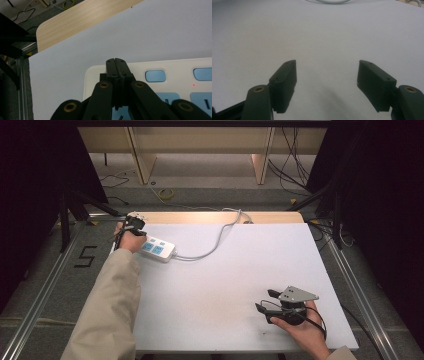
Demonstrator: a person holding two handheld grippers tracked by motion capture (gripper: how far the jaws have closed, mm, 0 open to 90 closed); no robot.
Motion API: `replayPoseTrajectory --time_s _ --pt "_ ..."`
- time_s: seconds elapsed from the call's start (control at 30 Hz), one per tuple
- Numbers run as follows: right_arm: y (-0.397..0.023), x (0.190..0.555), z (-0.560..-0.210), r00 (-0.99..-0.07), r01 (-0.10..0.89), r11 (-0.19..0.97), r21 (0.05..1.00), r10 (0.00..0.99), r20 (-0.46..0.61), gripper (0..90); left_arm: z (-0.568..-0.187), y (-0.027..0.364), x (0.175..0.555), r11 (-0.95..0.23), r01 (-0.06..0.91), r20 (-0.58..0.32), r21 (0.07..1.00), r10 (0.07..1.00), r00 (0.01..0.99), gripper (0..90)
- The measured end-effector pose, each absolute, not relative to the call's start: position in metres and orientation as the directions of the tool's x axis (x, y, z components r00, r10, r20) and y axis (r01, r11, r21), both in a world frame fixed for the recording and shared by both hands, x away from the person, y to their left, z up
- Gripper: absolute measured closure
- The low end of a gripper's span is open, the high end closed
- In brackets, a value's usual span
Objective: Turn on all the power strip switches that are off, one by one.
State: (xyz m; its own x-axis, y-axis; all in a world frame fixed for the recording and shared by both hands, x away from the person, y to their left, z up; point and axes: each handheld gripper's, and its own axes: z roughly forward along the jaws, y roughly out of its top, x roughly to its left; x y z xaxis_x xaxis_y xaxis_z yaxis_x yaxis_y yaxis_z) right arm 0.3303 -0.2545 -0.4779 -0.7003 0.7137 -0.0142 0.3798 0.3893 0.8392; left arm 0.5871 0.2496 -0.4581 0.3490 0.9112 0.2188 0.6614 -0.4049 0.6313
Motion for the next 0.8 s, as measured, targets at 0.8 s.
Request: replayPoseTrajectory --time_s 0.8 --pt "-0.2555 0.3282 -0.4772 -0.704 0.374 0.397 0.838 0.710 -0.022 32.9 -0.4582 0.2512 0.5900 -0.370 0.688 0.167 0.624 0.923 0.345 90.0"
